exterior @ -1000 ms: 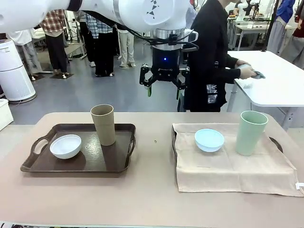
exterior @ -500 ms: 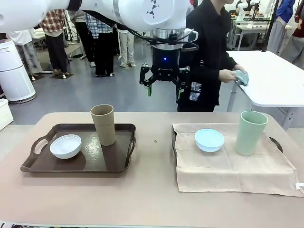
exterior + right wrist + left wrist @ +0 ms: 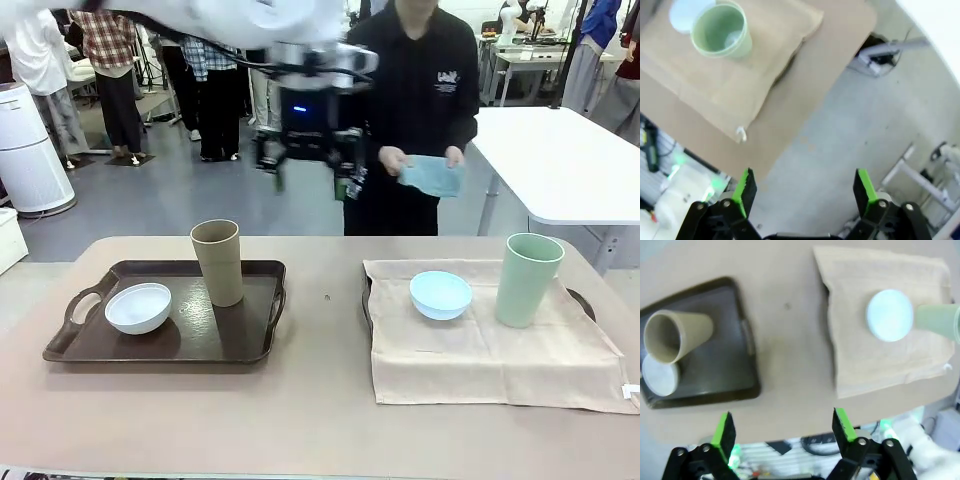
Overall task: Set up a tray with a mat and arrange the tableware.
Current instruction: Pick up the Picnic Bowl and Reusable plastic cup from the Handle tray in front of the human's position and hold them in the air.
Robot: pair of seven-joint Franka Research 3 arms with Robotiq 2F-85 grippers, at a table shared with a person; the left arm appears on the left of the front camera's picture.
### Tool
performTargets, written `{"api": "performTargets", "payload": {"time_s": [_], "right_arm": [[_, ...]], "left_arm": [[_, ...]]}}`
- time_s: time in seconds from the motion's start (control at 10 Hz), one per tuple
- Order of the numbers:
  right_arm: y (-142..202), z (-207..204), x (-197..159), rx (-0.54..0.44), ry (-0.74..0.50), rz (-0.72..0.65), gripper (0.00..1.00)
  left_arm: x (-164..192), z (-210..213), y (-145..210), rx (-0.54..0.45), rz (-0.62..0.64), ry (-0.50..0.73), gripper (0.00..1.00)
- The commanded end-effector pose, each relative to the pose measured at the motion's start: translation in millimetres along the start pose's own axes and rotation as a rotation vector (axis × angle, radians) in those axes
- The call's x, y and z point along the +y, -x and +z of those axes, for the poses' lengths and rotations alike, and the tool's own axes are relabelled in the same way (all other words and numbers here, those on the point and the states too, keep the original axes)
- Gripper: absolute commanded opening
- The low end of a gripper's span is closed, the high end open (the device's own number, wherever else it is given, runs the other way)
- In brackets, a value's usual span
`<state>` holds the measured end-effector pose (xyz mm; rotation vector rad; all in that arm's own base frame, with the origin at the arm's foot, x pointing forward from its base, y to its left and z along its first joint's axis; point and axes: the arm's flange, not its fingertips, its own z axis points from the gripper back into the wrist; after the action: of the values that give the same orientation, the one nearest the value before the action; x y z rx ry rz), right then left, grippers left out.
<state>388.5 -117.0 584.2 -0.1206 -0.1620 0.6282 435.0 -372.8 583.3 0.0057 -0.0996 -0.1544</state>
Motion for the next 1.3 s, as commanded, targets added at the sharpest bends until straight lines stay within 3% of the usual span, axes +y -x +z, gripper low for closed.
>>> {"api": "performTargets", "payload": {"time_s": [0.0,0.2,0.3,0.4,0.6,0.7,0.8,0.9,1.0,1.1,1.2], "right_arm": [[21.7,0.6,-2.9,0.045,-0.065,-0.059,1.0],[29.2,-10.1,-8.1,0.046,-0.111,-0.066,1.0],[28.9,-6.6,-7.8,0.057,-0.065,-0.049,1.0],[28.9,-6.6,-7.8,0.057,-0.065,-0.049,1.0],[33.3,-8.9,-9.2,0.063,-0.084,-0.057,1.0],[12.0,0.3,-22.1,-0.11,-0.392,-0.092,1.0],[5.4,3.7,-43.0,-0.286,-0.639,-0.201,1.0],[5.9,-6.0,-62.0,-0.38,-0.867,-0.267,1.0],[11.1,-15.2,-71.0,-0.41,-1.081,-0.269,1.0],[18.1,-21.9,-75.3,-0.402,-1.063,-0.287,1.0],[11.5,-9.4,-43.7,-0.244,-0.599,-0.167,1.0]], "left_arm": [[121.8,-2.0,64.1,-0.027,0.027,0.032,1.0],[219.9,-8.8,112.6,-0.039,0.156,0.023,1.0],[264.3,-4.4,152.1,-0.099,0.307,0.054,1.0],[181.5,5.4,77.2,0.004,0.11,0.0,1.0],[181.5,5.4,77.2,0.004,0.11,0.0,1.0],[224.5,2.3,119.8,-0.028,0.169,0.004,1.0],[250.5,22.0,115.2,-0.1,0.197,0.233,1.0],[294.0,21.0,127.8,-0.116,0.158,0.456,1.0],[338.5,26.3,150.6,-0.153,0.155,0.613,1.0],[377.1,20.4,167.5,-0.155,0.253,0.696,1.0],[295.7,34.9,122.2,-0.129,0.194,0.388,1.0]]}}
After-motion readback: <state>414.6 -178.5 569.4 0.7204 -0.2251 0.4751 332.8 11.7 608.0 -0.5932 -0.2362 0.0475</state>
